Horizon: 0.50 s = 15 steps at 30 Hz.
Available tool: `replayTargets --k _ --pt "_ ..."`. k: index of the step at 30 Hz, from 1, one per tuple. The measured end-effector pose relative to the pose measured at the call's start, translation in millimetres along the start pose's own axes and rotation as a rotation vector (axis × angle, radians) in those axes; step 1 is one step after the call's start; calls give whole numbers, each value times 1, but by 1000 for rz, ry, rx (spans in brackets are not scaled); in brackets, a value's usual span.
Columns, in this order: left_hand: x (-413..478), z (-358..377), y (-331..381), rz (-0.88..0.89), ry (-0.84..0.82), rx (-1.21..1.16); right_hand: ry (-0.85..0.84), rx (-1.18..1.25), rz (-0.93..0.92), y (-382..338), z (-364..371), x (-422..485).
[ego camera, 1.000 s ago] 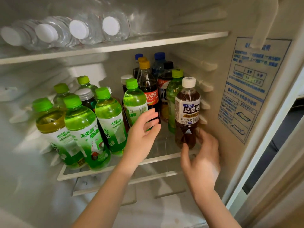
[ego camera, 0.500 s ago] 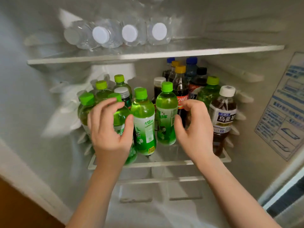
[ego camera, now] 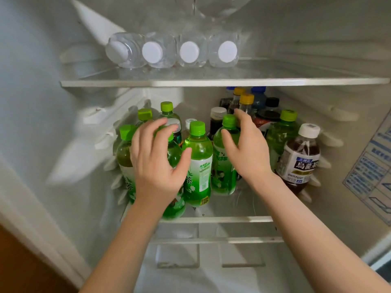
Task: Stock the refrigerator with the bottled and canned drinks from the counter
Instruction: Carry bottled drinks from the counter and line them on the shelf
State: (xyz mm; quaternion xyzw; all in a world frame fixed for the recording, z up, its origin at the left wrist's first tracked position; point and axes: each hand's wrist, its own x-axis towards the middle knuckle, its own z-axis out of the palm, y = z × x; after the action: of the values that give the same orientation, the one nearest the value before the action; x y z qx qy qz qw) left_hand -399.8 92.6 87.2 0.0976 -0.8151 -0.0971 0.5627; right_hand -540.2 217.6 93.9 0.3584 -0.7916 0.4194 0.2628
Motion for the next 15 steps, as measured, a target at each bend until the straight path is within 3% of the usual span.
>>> replayTargets --k 3,11,15 --pt "19 -6 -3 -27 -177 11 -34 -22 19 0 5 5" --pt "66 -6 0 114 -522 -5 -62 12 -2 -1 -5 4" --pt "98 7 -3 -24 -776 -163 -79 7 -10 -1 -11 2"
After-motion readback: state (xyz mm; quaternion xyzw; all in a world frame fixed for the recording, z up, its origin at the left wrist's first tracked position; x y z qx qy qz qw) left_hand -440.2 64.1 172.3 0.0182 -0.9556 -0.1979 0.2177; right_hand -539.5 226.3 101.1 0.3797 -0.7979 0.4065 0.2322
